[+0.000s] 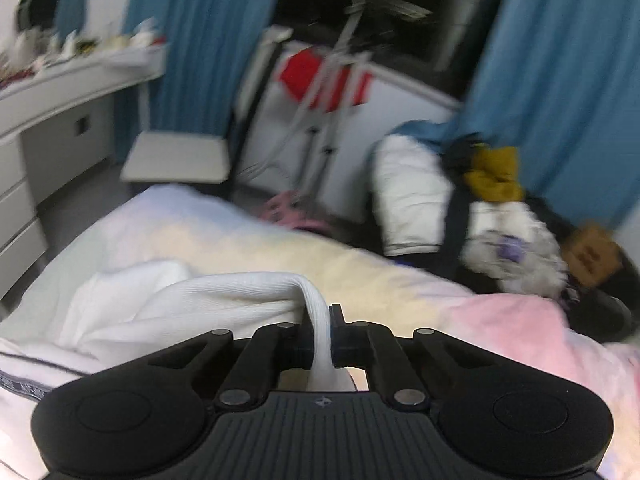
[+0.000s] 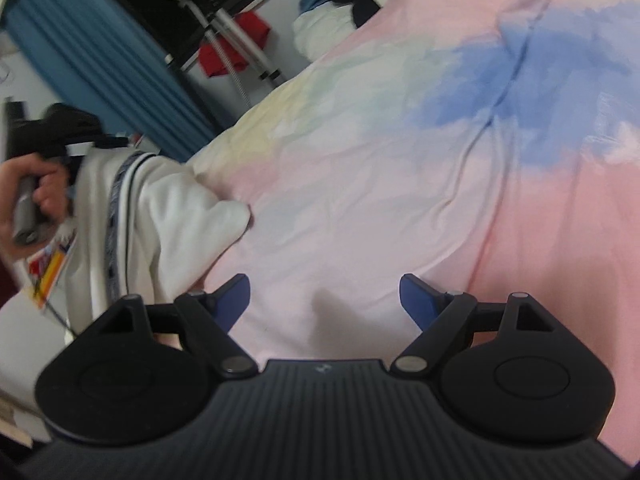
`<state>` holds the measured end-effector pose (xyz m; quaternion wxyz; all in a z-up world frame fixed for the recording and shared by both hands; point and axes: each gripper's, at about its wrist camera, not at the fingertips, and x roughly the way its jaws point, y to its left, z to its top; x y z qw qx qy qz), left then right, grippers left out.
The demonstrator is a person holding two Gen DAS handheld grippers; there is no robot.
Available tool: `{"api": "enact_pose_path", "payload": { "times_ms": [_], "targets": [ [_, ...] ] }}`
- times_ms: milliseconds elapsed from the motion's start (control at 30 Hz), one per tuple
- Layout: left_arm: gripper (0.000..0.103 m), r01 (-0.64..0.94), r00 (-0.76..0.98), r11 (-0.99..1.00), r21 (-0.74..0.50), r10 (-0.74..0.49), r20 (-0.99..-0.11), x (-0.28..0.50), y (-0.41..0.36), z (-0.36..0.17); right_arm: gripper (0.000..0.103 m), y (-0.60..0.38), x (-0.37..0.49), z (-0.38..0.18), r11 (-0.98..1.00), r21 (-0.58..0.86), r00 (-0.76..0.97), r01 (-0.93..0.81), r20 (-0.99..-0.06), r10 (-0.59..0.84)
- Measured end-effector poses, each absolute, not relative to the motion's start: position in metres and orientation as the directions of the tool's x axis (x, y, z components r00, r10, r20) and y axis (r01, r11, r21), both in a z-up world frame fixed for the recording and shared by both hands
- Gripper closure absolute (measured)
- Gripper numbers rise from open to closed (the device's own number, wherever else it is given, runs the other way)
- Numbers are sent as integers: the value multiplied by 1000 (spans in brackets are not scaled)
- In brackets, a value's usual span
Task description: Fold clothes
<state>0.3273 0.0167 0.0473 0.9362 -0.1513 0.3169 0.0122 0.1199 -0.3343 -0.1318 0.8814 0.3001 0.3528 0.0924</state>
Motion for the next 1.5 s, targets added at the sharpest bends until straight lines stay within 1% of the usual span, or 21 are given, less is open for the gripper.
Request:
{"api": "enact_pose_path", "payload": {
  "times_ms": [100,167,267,367,467,500,600,633,667,733,767,800,867,900,933,1100,1200,1267,1333,1433,1500],
  "targets": [
    [98,31,844,966,-256,-162,-511,292,-18,81,19,-342,113,-126,793,606,756,64,-548,358],
    [98,157,852,959,-235,-251,-459,261,-46,97,19,-348,108,-119,791,609,775,65,-530,344],
    [98,334,814,920,-202,-390,-431,217,-88,102,19,-360,97,-106,795,601,812,76,-500,301],
    [98,520,731,845,-123,-515,-449,168,-129,73,19,-380,86,-92,788,606,851,109,-467,242],
    [97,604,642,786,-132,-578,-504,132,-153,21,19,-402,74,-84,771,623,883,134,-428,193],
    [96,616,641,779,-122,-585,-497,122,-155,7,18,-408,72,-83,765,628,888,143,-422,181],
    [92,614,642,775,-150,-601,-475,104,-146,-16,18,-421,66,-85,737,659,895,154,-409,179],
    [84,610,643,775,-165,-606,-469,99,-142,-20,18,-422,65,-85,732,665,895,151,-406,185],
    [80,605,644,776,-179,-609,-463,95,-136,-20,18,-422,66,-84,731,668,894,140,-402,196],
    [56,595,647,779,-195,-609,-458,86,-119,-21,18,-417,69,-83,735,670,892,105,-390,229],
    [52,590,649,784,-192,-602,-466,79,-110,-20,18,-413,70,-82,738,670,889,80,-383,251],
    [48,584,650,789,-188,-594,-474,73,-100,-20,18,-409,70,-81,742,668,885,56,-378,273],
    [46,569,655,801,-188,-579,-485,62,-80,-20,18,-399,71,-79,751,661,874,10,-370,314],
    [41,552,665,809,-201,-573,-479,61,-68,-23,18,-394,70,-77,753,657,869,-11,-366,332],
    [39,535,674,817,-215,-566,-474,60,-56,-26,18,-391,70,-76,752,658,866,-27,-360,347],
    [39,448,720,849,-282,-529,-449,56,3,-39,18,-381,79,-60,712,697,844,-84,-329,423],
    [39,393,746,861,-322,-503,-436,54,38,-46,21,-374,100,-32,730,670,841,-133,-313,441],
    [39,361,758,867,-344,-488,-433,55,60,-52,21,-365,127,-11,757,630,824,-174,-329,463],
    [39,346,756,873,-344,-476,-449,65,66,-62,24,-348,168,1,792,575,780,-203,-394,486],
    [40,322,755,883,-340,-457,-471,82,73,-78,27,-316,233,-8,849,486,692,-206,-541,478],
    [41,316,749,880,-356,-461,-475,93,79,-88,36,-294,276,-14,880,424,626,-215,-632,457]
  ]
}}
